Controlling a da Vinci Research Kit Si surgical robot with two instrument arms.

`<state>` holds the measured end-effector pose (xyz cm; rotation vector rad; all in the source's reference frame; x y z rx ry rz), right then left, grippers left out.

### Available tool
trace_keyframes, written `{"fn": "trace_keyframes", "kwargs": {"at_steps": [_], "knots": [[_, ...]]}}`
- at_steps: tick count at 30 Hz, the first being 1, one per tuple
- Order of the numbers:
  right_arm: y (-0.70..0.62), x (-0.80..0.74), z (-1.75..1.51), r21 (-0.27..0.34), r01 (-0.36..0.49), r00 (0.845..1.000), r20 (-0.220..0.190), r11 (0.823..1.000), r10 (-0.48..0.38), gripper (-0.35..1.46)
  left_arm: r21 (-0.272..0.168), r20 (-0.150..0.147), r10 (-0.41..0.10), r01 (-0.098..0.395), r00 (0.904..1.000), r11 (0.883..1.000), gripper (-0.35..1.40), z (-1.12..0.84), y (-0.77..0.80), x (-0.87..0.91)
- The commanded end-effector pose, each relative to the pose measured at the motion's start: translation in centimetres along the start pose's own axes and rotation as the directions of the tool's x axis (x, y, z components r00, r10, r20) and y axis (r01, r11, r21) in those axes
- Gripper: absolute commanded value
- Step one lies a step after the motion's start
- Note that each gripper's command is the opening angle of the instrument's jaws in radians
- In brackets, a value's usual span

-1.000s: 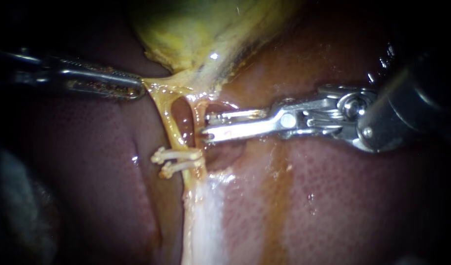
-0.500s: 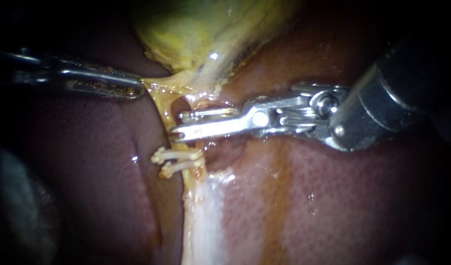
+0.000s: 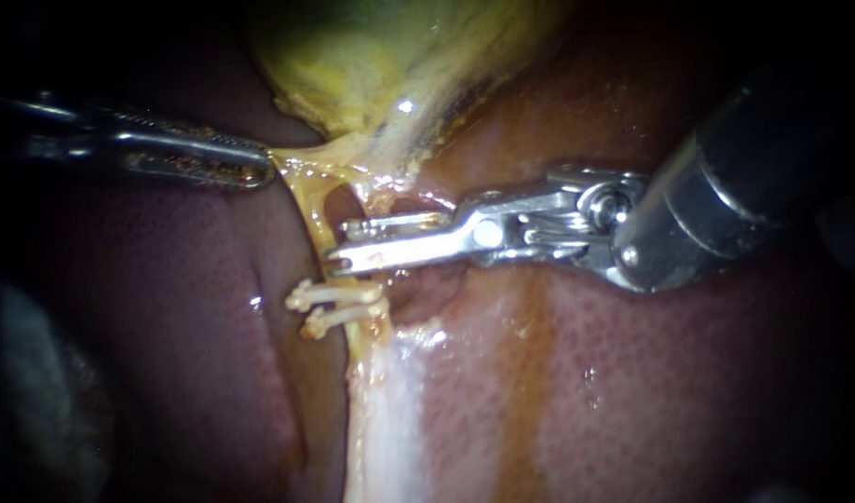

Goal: Clipping third clip left tube

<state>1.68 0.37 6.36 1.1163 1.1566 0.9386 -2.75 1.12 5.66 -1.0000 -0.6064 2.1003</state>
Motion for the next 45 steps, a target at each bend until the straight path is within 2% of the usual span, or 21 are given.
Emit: {"fn": "trace_keyframes", "kwargs": {"at_steps": [1, 5, 14, 27, 40, 45], "knots": [[0.04, -0.01, -0.01, -0.002, 0.008, 1.000, 0.000, 1.000, -0.008, 0.49, -0.001, 0.000, -0.002, 0.002, 1.0000, 1.000, -0.35, 0.00, 0.00, 0.00], [0.14, 0.01, -0.03, -0.002, 0.010, 1.000, 0.002, 1.000, -0.010, 0.49, -0.001, 0.000, -0.002, 0.002, 1.0000, 1.000, -0.35, 0.00, 0.00, 0.00], [0.24, 0.00, -0.03, -0.004, 0.014, 1.000, 0.002, 1.000, -0.014, 0.49, -0.001, 0.000, -0.002, 0.002, 1.0000, 1.000, -0.35, 0.00, 0.00, 0.00], [0.24, 0.02, 0.18, -0.005, 0.014, 1.000, -0.007, 1.000, -0.014, 0.49, -0.001, 0.000, -0.002, 0.002, 1.0000, 1.000, -0.35, 0.01, 0.00, 0.00], [0.19, 0.07, 0.48, 0.023, 0.013, 0.999, -0.046, 1.000, -0.011, 0.49, 0.002, 0.002, -0.007, 0.007, 1.0000, 1.000, -0.35, 0.04, -0.01, -0.01], [0.15, 0.13, 0.57, 0.026, 0.009, 0.998, -0.063, 1.000, -0.007, 0.49, 0.002, 0.002, -0.007, 0.007, 1.0000, 1.000, -0.35, 0.04, -0.01, -0.02]]}}
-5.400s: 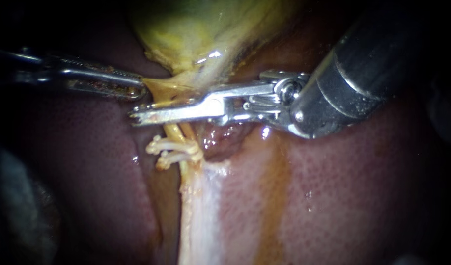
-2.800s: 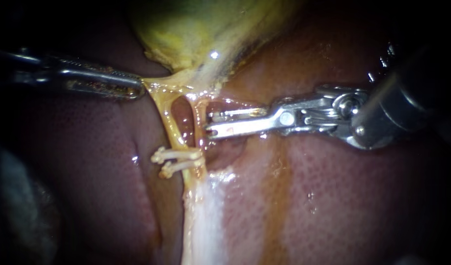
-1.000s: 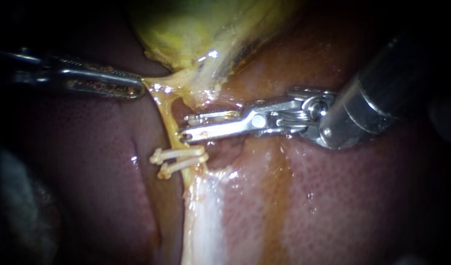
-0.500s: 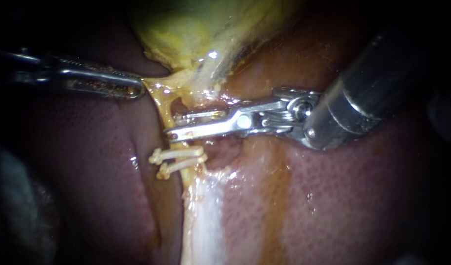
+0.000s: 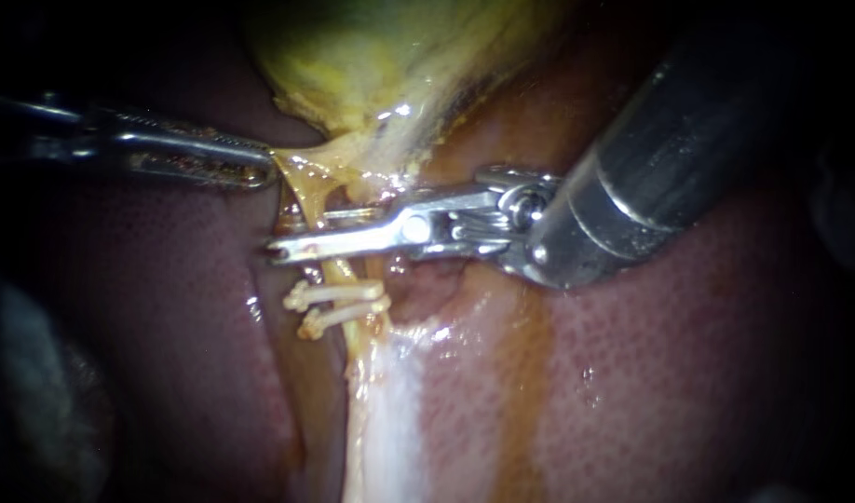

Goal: Clipping third clip left tube

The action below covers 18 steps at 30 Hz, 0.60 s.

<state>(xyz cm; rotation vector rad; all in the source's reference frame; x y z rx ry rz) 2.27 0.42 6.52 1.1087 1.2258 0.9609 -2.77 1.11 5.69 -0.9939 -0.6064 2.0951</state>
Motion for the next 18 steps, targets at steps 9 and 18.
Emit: {"fn": "trace_keyframes", "kwargs": {"at_steps": [9, 18], "knots": [[-0.10, 0.09, 0.05, 0.014, -0.007, 1.000, -0.016, 1.000, 0.007, 0.49, 0.000, 0.001, 0.000, 0.000, 1.0000, 1.000, -0.35, 0.00, 0.00, 0.00], [-0.40, 0.22, 0.07, 0.067, -0.022, 1.000, -0.017, 0.998, 0.023, 0.49, -0.001, 0.001, 0.001, -0.001, 1.0000, 1.000, -0.35, -0.01, 0.00, 0.00]]}}
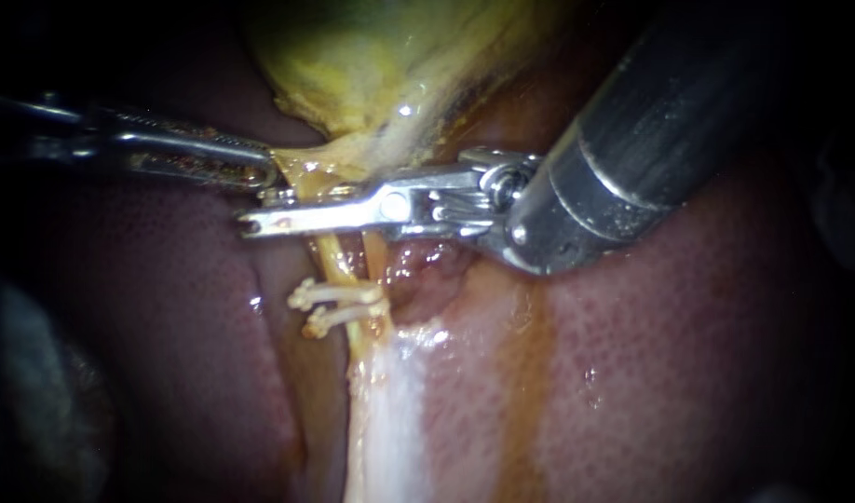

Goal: Clipping third clip left tube

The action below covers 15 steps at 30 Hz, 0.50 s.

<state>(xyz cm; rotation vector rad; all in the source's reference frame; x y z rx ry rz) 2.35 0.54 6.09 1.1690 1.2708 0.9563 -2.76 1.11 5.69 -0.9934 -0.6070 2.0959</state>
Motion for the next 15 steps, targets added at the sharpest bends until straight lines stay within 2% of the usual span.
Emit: {"fn": "trace_keyframes", "kwargs": {"at_steps": [1, 3, 8, 11, 15], "knots": [[-0.06, 0.02, 0.01, 0.008, -0.003, 1.000, -0.001, 1.000, 0.003, 0.49, 0.000, 0.000, 0.000, 0.000, 1.0000, 1.000, -0.35, 0.00, 0.00, 0.00], [-0.18, 0.06, 0.03, 0.031, -0.009, 1.000, -0.005, 0.999, 0.009, 0.49, -0.001, 0.000, 0.000, 0.000, 1.0000, 1.000, -0.35, 0.00, 0.00, 0.00], [-0.38, 0.15, 0.07, 0.058, -0.025, 1.000, -0.006, 0.998, 0.026, 0.49, -0.001, 0.000, 0.000, 0.000, 1.0000, 1.000, -0.35, -0.01, 0.00, 0.00], [-0.42, 0.17, 0.07, 0.065, -0.028, 1.000, -0.008, 0.998, 0.028, 0.49, -0.001, 0.000, 0.000, 0.000, 1.0000, 1.000, -0.35, -0.01, 0.00, 0.00], [-0.41, 0.18, 0.07, 0.065, -0.022, 1.000, -0.009, 0.998, 0.023, 0.48, -0.001, 0.000, 0.000, 0.000, 1.0000, 1.000, -0.35, -0.01, 0.00, 0.00]]}}
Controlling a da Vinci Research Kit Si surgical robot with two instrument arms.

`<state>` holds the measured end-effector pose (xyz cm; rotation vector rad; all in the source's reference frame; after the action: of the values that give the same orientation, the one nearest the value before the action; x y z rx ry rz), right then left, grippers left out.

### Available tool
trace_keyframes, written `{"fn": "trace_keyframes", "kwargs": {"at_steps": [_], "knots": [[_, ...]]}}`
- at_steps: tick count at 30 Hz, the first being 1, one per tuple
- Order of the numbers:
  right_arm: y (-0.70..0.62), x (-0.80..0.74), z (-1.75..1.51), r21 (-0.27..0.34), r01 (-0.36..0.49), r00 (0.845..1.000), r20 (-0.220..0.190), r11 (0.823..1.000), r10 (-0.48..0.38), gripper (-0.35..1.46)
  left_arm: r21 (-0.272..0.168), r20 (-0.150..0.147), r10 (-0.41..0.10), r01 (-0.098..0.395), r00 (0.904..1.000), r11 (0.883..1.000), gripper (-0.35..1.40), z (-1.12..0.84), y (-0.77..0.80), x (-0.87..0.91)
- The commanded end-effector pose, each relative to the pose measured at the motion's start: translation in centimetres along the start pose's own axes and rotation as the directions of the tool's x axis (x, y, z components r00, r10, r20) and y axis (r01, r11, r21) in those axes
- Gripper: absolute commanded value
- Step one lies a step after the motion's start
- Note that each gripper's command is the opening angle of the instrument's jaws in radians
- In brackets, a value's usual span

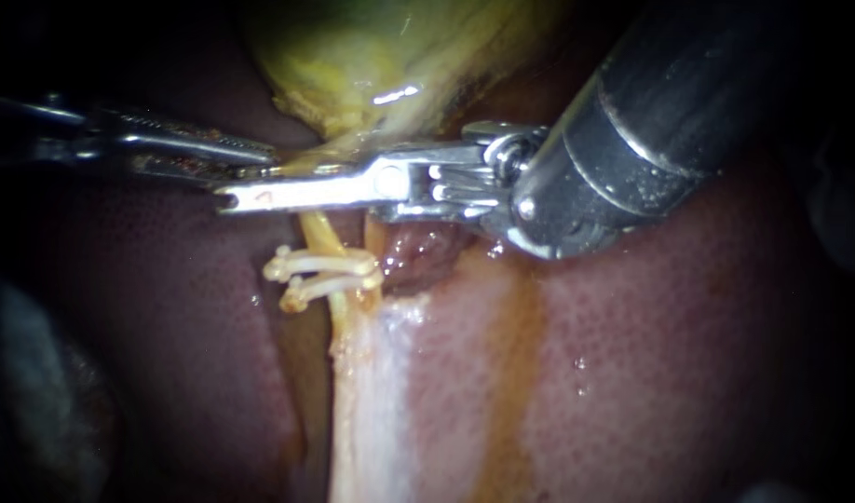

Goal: Clipping third clip left tube

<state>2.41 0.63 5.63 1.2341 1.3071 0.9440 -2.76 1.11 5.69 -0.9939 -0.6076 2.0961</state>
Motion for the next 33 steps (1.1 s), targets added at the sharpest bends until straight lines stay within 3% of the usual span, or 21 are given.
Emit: {"fn": "trace_keyframes", "kwargs": {"at_steps": [1, 10, 15, 25, 29, 33], "knots": [[0.01, 0.00, -0.01, -0.001, 0.001, 1.000, 0.000, 1.000, -0.001, 0.48, 0.000, 0.000, 0.000, 0.000, 1.0000, 1.000, -0.35, 0.00, 0.00, 0.00], [0.07, 0.00, -0.03, -0.002, 0.009, 1.000, 0.000, 1.000, -0.009, 0.41, 0.000, 0.000, 0.000, 0.000, 1.0000, 1.000, -0.35, 0.00, 0.00, 0.00], [0.11, -0.01, -0.09, -0.002, -0.037, 0.999, 0.003, 0.999, 0.037, 0.34, 0.000, 0.000, 0.000, 0.000, 1.0000, 1.000, -0.35, 0.00, -0.01, 0.00], [0.16, -0.02, -0.19, 0.000, -0.066, 0.998, 0.008, 0.998, 0.066, -0.04, 0.000, 0.000, 0.000, 0.000, 1.0000, 1.000, -0.35, 0.01, -0.01, 0.00], [0.17, -0.04, -0.22, 0.000, -0.117, 0.993, 0.011, 0.993, 0.117, -0.35, 0.000, 0.000, 0.000, 0.000, 1.0000, 1.000, -0.35, 0.01, -0.01, 0.00], [0.17, -0.07, -0.27, -0.008, -0.122, 0.992, 0.021, 0.992, 0.122, -0.35, 0.000, 0.000, 0.000, 0.000, 1.0000, 1.000, -0.35, 0.01, -0.01, 0.00]]}}
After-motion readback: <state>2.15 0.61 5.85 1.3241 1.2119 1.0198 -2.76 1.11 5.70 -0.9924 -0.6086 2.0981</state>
